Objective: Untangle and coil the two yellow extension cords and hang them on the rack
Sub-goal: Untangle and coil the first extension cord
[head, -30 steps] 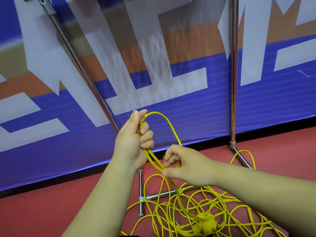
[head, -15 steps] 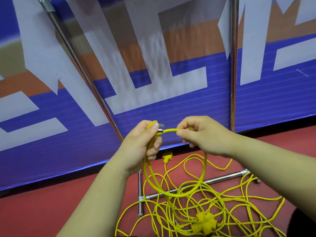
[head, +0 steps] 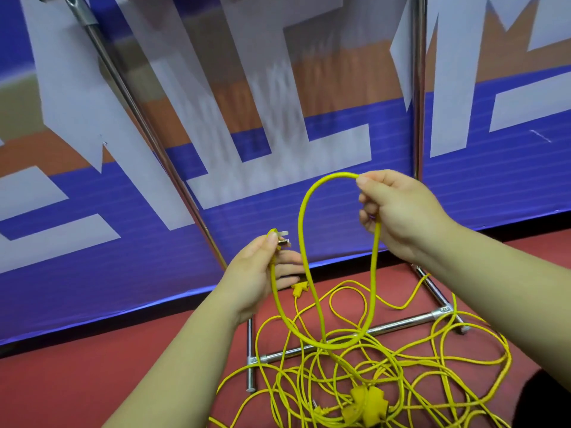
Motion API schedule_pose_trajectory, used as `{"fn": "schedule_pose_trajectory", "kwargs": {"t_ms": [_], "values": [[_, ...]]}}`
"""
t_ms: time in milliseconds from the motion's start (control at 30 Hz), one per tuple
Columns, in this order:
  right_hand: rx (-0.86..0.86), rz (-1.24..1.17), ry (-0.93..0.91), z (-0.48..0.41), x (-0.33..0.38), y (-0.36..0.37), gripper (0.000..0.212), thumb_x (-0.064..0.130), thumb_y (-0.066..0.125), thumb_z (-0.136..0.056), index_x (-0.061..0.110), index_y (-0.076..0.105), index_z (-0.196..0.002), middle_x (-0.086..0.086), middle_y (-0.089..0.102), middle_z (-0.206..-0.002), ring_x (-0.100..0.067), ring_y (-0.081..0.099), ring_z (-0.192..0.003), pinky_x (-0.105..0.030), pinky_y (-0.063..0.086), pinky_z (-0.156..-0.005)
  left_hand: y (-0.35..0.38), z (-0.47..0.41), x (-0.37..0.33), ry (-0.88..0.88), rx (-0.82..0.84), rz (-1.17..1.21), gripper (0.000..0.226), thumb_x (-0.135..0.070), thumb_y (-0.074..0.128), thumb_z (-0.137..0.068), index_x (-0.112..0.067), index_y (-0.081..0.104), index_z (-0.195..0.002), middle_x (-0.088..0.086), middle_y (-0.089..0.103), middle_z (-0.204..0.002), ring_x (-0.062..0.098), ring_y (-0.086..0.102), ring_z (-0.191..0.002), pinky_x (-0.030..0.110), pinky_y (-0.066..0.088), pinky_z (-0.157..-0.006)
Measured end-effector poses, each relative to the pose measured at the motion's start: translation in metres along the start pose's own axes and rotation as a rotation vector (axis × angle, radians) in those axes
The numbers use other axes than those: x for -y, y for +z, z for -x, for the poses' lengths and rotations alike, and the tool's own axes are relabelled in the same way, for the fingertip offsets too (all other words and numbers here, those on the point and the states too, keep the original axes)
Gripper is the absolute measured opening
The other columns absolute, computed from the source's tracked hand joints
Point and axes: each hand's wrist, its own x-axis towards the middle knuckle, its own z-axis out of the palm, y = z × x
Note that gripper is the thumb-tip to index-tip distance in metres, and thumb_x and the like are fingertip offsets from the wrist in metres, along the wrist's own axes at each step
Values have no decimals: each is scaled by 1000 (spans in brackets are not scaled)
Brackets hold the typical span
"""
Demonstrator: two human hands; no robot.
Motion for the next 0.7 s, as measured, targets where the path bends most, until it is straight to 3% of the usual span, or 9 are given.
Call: {"fn": "schedule_pose_trajectory", "kwargs": {"t_ms": [133,200,267,333,400,467,600,700], "values": [[6,-112,50,-2,2,-4,8,17,56,-102,16,60,-96,0,53,-68,-7,42,-51,-24,45,-57,14,-5,9,-24,33,64,32,-36,36,-107,-12,57,-112,12,75,-114,28,70,-111,50,49,-104],[35,-113,64,-1,0,-4,9,17,54,-102,17,60,-95,0,53,-68,-7,42,-50,-25,44,-57,22,-10,10,4,41,70,33,-36,35,-107,-11,56,-112,13,74,-115,30,70,-112,48,50,-101],[50,-114,59,-1,2,-5,10,17,53,-103,17,60,-95,0,54,-67,-6,42,-51,-25,45,-58,26,-14,8,37,20,45,33,-37,36,-108,-10,54,-112,13,75,-100,33,73,-98,50,54,-93],[28,-94,43,-3,3,-10,11,18,54,-102,17,60,-93,1,54,-68,-7,44,-53,-25,46,-60,27,-16,6,60,-18,31,30,-38,38,-108,-13,54,-111,11,67,-83,27,68,-73,50,56,-80],[-8,-28,33,-6,2,-17,12,18,55,-102,18,61,-92,1,56,-69,-7,47,-56,-26,48,-63,25,-18,3,90,-67,11,27,-38,41,-107,-17,58,-111,6,59,-75,18,52,-59,38,51,-64],[-29,99,20,-8,-3,-24,11,19,58,-100,18,63,-90,-1,58,-72,-9,49,-59,-27,48,-64,21,-20,-2,119,-90,-8,22,-34,51,-104,-14,60,-109,2,51,-70,12,41,-55,29,39,-55],[-18,290,19,-12,-14,-34,8,20,63,-97,17,66,-90,-3,66,-79,-14,55,-68,-30,46,-68,5,-21,-10,112,-74,-92,7,2,60,-95,-3,63,-98,3,46,-72,9,37,-53,21,32,-47],[43,372,18,-14,-21,-36,8,21,66,-95,18,69,-89,-2,70,-81,-16,61,-75,-30,46,-70,-4,-18,-12,84,-148,-132,10,-4,59,-98,-6,64,-88,7,55,-77,8,47,-52,19,40,-46]]}}
